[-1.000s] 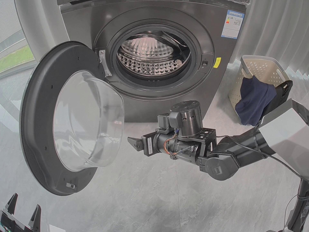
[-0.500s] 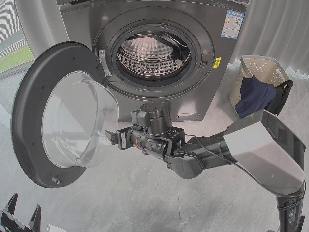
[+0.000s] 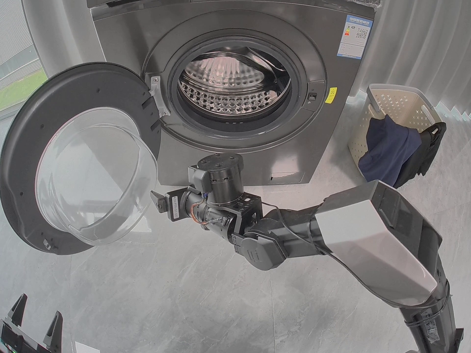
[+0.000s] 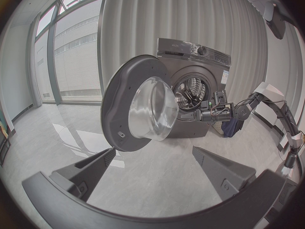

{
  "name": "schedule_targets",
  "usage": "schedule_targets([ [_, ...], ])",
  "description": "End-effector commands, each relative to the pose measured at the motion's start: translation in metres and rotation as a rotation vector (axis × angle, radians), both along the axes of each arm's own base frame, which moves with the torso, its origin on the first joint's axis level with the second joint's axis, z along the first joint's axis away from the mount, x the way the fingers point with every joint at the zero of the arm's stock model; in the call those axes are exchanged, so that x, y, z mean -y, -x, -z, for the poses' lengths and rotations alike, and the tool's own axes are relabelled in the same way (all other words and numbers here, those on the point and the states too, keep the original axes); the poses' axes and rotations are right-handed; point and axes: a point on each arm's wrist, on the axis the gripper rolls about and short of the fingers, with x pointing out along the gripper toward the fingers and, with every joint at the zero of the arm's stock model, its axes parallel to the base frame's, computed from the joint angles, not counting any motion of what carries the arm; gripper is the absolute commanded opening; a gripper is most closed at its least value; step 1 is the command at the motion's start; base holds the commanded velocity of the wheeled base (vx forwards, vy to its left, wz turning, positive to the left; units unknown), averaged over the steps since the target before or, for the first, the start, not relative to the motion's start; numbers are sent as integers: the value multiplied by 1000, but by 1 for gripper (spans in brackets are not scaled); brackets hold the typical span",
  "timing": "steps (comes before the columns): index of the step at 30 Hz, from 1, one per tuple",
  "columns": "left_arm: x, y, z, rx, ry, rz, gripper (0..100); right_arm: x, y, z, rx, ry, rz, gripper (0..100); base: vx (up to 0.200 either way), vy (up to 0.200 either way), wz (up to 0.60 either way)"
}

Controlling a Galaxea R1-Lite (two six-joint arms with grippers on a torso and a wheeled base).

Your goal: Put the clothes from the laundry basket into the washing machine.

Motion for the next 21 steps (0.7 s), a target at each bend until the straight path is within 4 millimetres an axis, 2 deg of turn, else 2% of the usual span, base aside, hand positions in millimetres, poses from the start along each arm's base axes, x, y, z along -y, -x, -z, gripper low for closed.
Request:
schedule_targets([
  [1, 0, 0, 5, -1, 1, -2, 100, 1, 1, 6, -13, 13, 0, 100, 0, 0, 0],
  [4, 0, 0, 5, 1, 1, -1, 100, 7, 6, 5, -22, 29, 12, 100, 0, 0, 0],
  [6, 0, 0, 5, -3, 1, -1, 100, 23, 13, -12, -23, 31, 25, 100, 0, 0, 0],
  [7, 0, 0, 5, -3, 1, -1, 100, 38, 17, -23, -26, 35, 39, 100, 0, 0, 0],
  [8, 0, 0, 5, -1, 1, -1, 100, 41, 19, -26, -25, 34, 42, 100, 0, 0, 0],
  [9, 0, 0, 5, -1, 1, -2, 100, 65, 23, -41, -27, 34, 70, 100, 0, 0, 0],
  [11, 0, 0, 5, -3, 1, -2, 100, 99, 34, -55, -33, 43, 105, 100, 0, 0, 0],
  [14, 0, 0, 5, -1, -1, -2, 100, 157, 65, -73, -34, 50, 159, 100, 0, 0, 0],
  [19, 0, 0, 5, -1, -1, -1, 100, 247, 127, -82, -9, 46, 258, 100, 0, 0, 0],
  [21, 0, 0, 5, -1, -1, -1, 100, 251, 131, -83, -5, 44, 264, 100, 0, 0, 0],
])
